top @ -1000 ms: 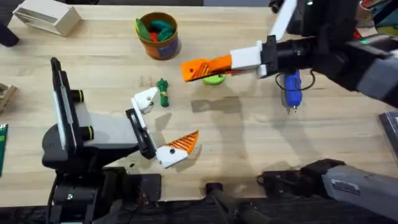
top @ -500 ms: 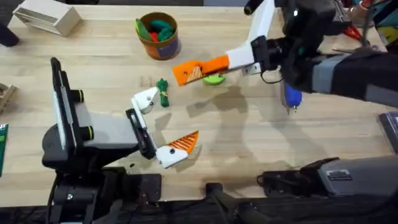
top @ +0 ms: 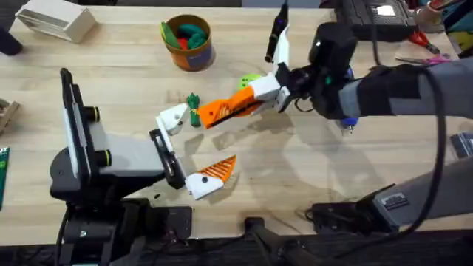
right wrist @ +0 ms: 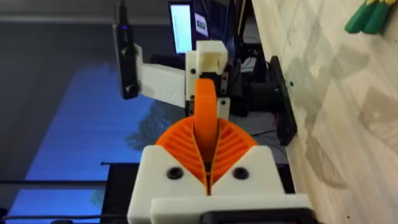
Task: Pick up the gripper from the table and insert it into the empty holder that is missing its gripper. Then pick up a screw, insert it into the mounting hole, and use the screwdriver to tighten it. Finally, clean up the table by picking up the vegetable and placing it into the bucket.
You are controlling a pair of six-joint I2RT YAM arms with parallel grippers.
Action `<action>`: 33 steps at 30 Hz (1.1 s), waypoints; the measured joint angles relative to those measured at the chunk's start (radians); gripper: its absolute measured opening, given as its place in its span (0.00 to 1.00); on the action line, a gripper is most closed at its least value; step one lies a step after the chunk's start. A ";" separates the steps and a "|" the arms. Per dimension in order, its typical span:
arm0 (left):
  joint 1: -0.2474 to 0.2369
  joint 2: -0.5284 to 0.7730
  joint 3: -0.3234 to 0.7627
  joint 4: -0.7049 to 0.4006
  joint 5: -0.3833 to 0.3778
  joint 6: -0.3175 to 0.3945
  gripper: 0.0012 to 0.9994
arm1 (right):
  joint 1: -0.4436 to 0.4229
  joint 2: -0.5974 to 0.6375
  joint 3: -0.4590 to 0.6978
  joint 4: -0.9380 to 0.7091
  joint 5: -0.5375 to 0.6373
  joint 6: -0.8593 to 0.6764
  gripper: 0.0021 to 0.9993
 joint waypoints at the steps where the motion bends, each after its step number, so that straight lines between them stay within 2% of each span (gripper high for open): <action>1: 0.000 0.000 0.000 0.000 0.000 0.000 0.99 | 0.008 0.008 -0.001 0.010 0.000 0.006 0.02; 5: 0.000 0.000 0.000 0.000 0.000 0.000 0.99 | 0.032 0.014 -0.002 0.062 0.000 0.026 0.02; 16: 0.000 0.000 0.000 0.000 0.000 0.000 0.99 | 0.048 0.014 -0.002 0.068 0.012 0.066 0.02; 23: 0.000 0.000 0.000 0.000 0.000 0.000 0.99 | 0.096 0.040 -0.002 0.072 0.044 0.070 0.02; 33: 0.000 0.000 0.000 0.000 0.000 0.000 0.99 | 0.099 0.045 -0.002 0.079 0.099 0.070 0.02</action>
